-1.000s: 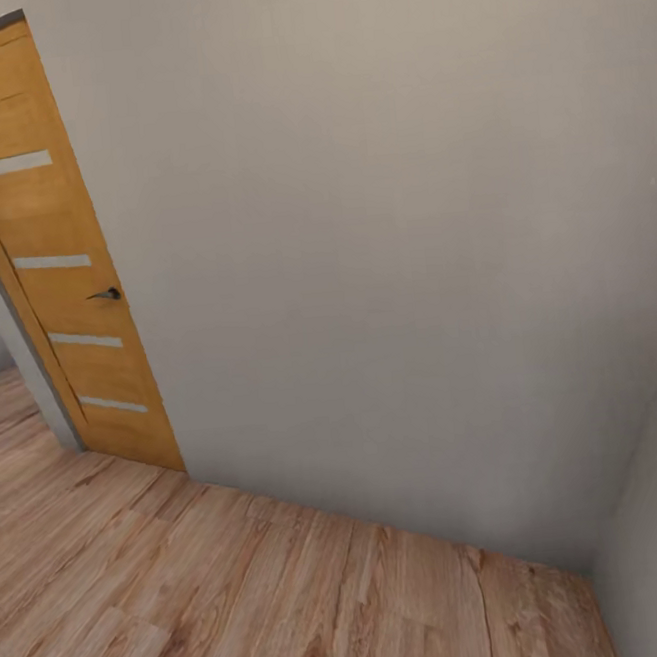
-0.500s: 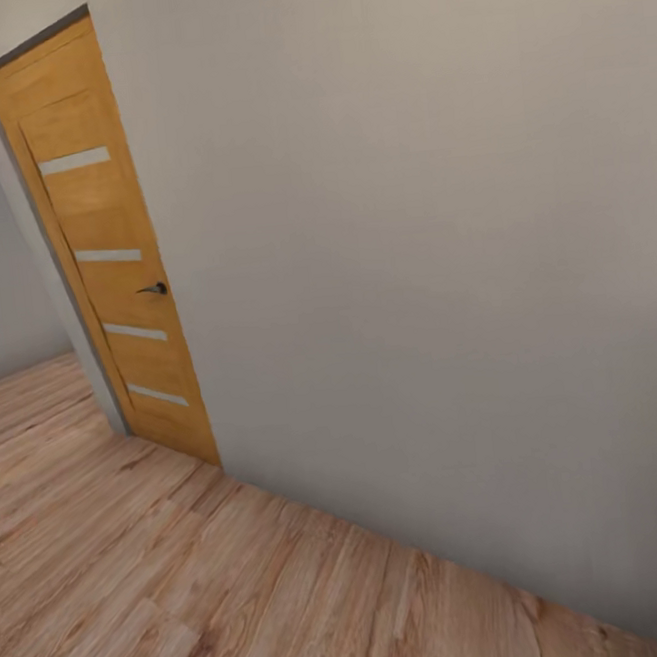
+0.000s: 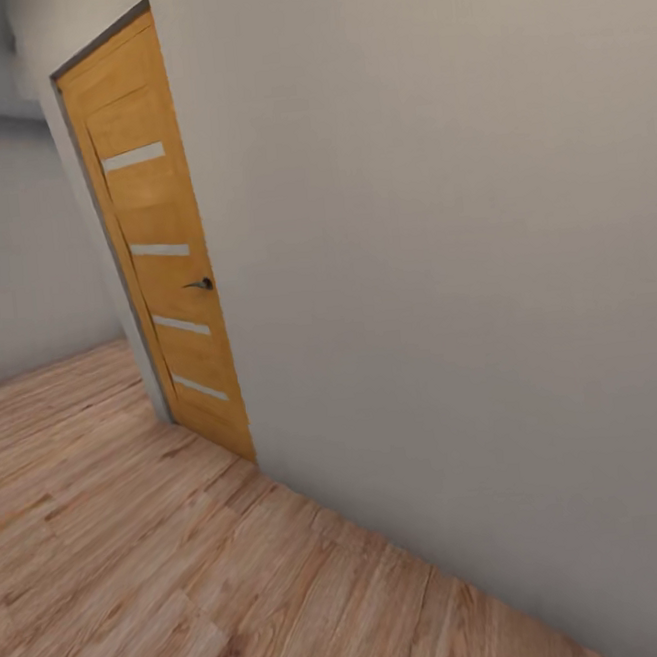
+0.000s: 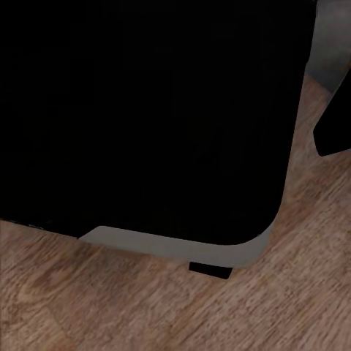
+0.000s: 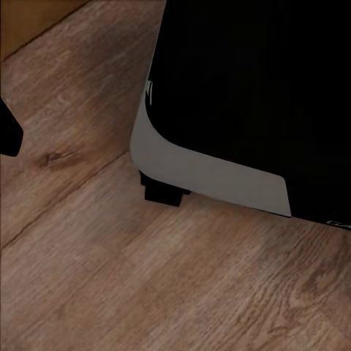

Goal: Move the two storage containers from the living room to the garage. In the garage, place one container on the floor and stack the other container on top of it (either order is fine).

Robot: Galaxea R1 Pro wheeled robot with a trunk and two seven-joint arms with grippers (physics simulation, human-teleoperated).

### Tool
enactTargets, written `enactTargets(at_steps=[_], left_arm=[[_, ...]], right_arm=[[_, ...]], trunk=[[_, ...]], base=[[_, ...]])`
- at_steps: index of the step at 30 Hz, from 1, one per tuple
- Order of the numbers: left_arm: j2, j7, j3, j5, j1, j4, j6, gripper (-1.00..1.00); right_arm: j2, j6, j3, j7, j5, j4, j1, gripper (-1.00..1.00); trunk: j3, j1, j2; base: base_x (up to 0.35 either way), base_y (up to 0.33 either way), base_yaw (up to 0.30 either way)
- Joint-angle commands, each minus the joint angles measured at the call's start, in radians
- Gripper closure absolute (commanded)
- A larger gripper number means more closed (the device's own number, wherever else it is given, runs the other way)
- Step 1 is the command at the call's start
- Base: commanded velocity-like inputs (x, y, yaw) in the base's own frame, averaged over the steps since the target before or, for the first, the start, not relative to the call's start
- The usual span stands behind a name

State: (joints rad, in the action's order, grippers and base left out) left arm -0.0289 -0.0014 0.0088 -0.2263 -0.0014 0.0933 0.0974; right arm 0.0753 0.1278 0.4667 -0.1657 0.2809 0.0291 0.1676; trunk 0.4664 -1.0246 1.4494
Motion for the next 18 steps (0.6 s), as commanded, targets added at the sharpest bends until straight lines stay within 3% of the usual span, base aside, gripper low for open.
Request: enactTargets(at_steps=[1,18], left_arm=[[0.0,0.0,0.0,-0.005,0.0,0.0,0.002,-1.0],[0.0,0.0,0.0,-0.006,0.0,0.0,0.002,-1.0]], right_arm=[[0.0,0.006,0.007,-0.006,0.011,0.003,0.001,-1.0],[0.0,0.006,0.007,0.003,0.012,0.003,0.001,-1.0]], trunk=[[0.001,0.0,0.0],[0.001,0.0,0.0]], base=[[0.179,0.0,0.268],[0.126,0.0,0.268]])
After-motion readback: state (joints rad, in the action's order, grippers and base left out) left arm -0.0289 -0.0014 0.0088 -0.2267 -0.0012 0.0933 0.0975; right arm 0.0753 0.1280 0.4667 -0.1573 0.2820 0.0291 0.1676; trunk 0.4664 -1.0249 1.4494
